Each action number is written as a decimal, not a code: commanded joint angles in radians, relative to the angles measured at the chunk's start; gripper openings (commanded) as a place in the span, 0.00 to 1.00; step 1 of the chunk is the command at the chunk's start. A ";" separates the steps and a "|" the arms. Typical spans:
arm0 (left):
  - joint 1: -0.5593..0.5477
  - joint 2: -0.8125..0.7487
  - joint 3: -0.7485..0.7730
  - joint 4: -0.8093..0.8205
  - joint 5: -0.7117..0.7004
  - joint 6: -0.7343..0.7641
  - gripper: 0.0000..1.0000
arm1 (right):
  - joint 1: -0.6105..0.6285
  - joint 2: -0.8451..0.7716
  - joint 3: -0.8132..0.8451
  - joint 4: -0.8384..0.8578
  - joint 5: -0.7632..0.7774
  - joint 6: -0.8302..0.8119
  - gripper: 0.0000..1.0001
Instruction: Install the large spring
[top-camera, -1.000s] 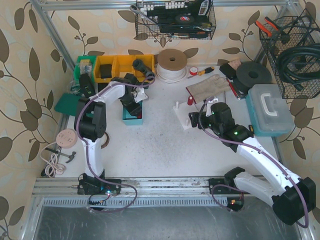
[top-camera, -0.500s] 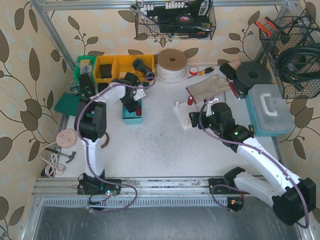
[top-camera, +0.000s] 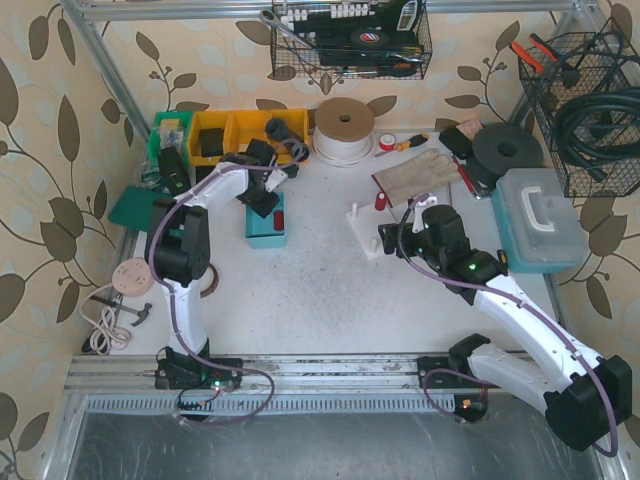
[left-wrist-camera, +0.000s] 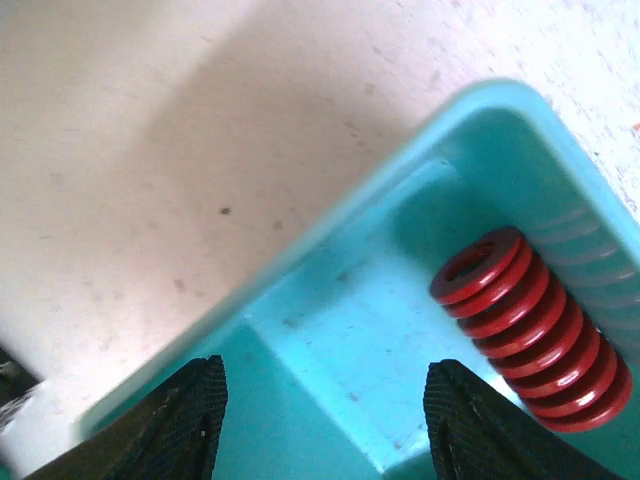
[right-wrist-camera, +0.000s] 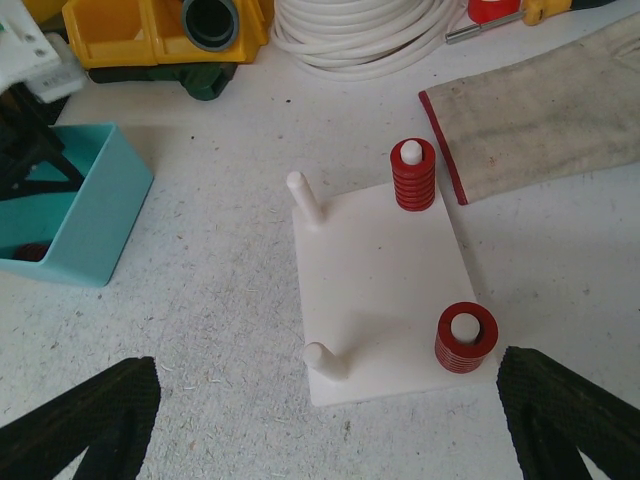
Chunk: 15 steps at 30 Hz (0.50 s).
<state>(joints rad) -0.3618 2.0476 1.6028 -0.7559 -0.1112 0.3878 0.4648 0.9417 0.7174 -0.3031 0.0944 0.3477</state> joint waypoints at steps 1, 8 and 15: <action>-0.010 -0.110 0.062 0.006 -0.081 -0.212 0.57 | 0.006 -0.002 0.008 0.000 0.010 -0.007 0.91; -0.009 -0.150 0.032 0.006 0.089 -0.452 0.44 | 0.005 -0.006 0.006 0.002 0.007 -0.005 0.91; -0.011 -0.146 -0.008 0.051 0.166 -0.574 0.28 | 0.005 -0.009 0.007 0.000 0.007 -0.005 0.91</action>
<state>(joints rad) -0.3618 1.9392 1.6249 -0.7341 -0.0189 -0.0772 0.4648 0.9417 0.7174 -0.3031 0.0940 0.3473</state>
